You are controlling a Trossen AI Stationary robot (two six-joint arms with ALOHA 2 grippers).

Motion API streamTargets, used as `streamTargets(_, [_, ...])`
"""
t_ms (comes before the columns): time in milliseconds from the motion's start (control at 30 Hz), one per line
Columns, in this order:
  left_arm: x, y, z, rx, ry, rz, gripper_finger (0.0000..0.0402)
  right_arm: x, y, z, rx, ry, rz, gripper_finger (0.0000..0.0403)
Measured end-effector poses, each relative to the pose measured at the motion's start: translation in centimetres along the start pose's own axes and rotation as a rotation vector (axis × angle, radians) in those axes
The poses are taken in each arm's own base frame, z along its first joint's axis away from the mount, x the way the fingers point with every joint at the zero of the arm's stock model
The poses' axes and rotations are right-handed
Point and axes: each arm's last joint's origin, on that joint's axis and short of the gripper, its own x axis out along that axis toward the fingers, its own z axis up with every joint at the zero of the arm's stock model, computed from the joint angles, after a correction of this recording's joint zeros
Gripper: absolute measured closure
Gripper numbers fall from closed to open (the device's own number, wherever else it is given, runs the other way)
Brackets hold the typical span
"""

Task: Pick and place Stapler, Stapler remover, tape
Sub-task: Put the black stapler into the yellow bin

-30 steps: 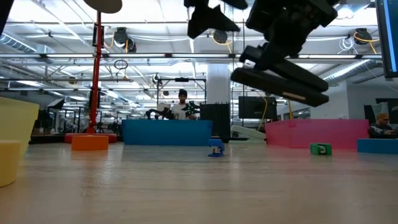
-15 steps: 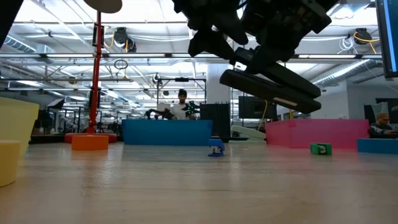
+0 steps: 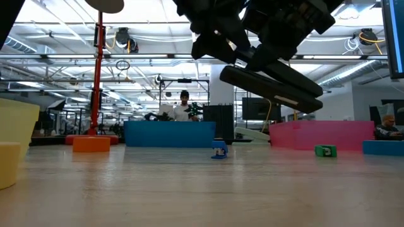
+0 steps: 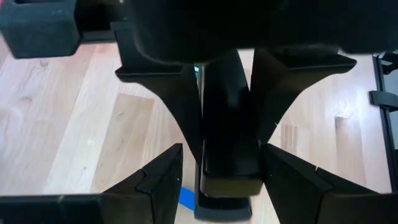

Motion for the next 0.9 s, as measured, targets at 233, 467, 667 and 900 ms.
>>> streamTargets(233, [-0.02,0.00,0.02,0.012,-0.002,0.002,0.0190,-0.01,0.06,0.38,0.015,-0.038,0.010,0.0279])
streamTargets(467, [-0.06,0.00,-0.02,0.010,0.003,-0.001,0.0227,0.00,0.07,0.41,0.038,-0.041,0.012,0.0279])
streamTargets(667, [-0.06,-0.07,-0.03,0.013,0.009,-0.028,0.0267,0.02,0.16,0.40,0.042,-0.039,0.018,0.0279])
streamTargets(900, [-0.05,-0.07,-0.06,0.001,0.016,-0.048,0.0267,0.07,0.27,0.26,0.035,-0.026,0.020,0.0228])
